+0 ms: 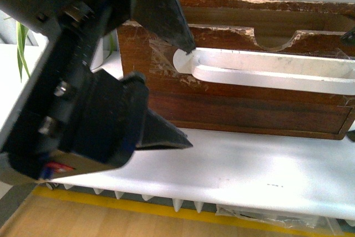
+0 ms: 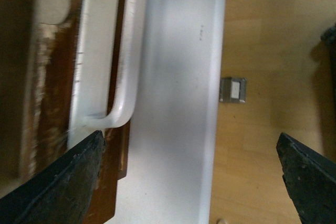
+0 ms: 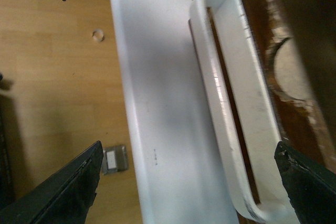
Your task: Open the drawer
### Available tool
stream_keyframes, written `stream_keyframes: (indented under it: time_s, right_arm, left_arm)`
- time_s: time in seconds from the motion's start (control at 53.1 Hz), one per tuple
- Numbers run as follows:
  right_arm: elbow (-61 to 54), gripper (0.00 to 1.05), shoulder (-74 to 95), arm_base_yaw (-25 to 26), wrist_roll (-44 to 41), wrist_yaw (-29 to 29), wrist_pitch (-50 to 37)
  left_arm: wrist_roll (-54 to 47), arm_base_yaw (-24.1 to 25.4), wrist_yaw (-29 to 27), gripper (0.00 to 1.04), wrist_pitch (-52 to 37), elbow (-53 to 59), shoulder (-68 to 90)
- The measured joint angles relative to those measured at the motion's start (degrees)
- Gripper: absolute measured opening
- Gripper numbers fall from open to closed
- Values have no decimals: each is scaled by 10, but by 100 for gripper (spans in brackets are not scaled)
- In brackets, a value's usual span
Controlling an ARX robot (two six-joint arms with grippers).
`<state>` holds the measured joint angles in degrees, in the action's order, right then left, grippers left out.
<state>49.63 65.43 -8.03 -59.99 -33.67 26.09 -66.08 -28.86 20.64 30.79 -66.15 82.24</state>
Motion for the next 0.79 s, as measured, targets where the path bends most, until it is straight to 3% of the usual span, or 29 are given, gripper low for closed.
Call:
stream_keyframes:
  time_s: [0.264, 0.452, 0.546, 0.64, 0.791]
  right_arm:
    - [-84, 96, -98, 87, 102, -43, -109]
    - [-161, 96, -192, 150, 208, -36, -191]
    - [-215, 96, -259, 181, 269, -28, -220]
    - [-264, 96, -319, 217, 335, -22, -234]
    - [-329, 96, -400, 316, 427, -27, -246]
  left_arm:
    - [118, 28, -16, 99, -211, 128, -130]
    - [243, 73, -101, 99, -377, 233, -218]
    - [324, 122, -164, 99, -437, 291, -272]
    - [404, 177, -213, 99, -434, 352, -341]
    - [579, 282, -235, 99, -369, 460, -473]
